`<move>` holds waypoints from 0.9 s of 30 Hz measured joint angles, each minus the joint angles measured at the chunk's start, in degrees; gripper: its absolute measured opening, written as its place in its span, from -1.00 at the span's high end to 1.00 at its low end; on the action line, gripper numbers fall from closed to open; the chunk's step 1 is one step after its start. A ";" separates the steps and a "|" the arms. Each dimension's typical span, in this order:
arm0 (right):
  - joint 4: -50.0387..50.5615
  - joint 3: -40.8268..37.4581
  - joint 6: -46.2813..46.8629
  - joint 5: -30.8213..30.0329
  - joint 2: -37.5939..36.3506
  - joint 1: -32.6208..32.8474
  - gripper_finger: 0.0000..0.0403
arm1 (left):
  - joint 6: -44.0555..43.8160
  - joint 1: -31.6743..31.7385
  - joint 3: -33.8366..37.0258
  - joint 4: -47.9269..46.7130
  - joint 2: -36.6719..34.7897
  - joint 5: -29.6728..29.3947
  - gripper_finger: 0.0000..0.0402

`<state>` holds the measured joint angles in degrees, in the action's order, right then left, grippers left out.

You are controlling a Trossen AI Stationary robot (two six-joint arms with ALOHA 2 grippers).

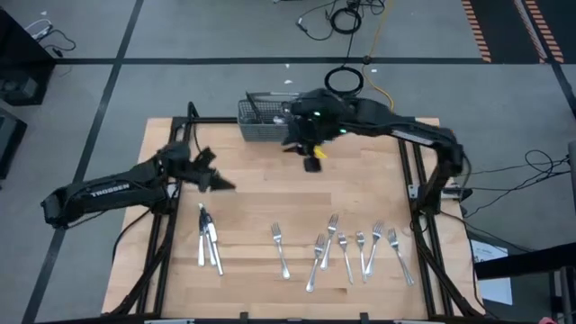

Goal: Sort silverware
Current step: Put the silver knife into the gray utensil holder

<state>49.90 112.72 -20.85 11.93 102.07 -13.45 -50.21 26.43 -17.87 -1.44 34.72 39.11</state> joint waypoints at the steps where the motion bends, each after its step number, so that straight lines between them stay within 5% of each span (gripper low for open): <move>1: 2.35 0.11 1.11 -1.15 -0.46 0.95 0.66 | 0.70 -1.88 -0.93 -6.53 -0.36 -1.98 0.84; 5: 9.49 -0.27 3.59 -5.17 0.06 5.03 0.80 | -0.01 -11.44 -4.38 -32.21 -0.85 -14.37 0.96; 9: 10.74 -0.10 3.65 -4.72 0.10 9.04 0.97 | -12.01 -23.98 -6.34 -43.95 -1.11 -21.19 0.96; 20: 11.72 -0.13 5.48 -11.86 0.17 15.18 1.00 | -54.05 -60.89 -6.97 -36.09 7.39 -49.06 0.99; 27: 12.18 -0.13 5.35 -11.85 -0.07 17.14 1.00 | -71.00 -73.39 -7.82 -36.64 23.34 -48.80 0.99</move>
<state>62.08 112.60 -15.50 0.08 102.01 3.68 -121.21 -46.96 -25.69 -38.08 58.06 -9.69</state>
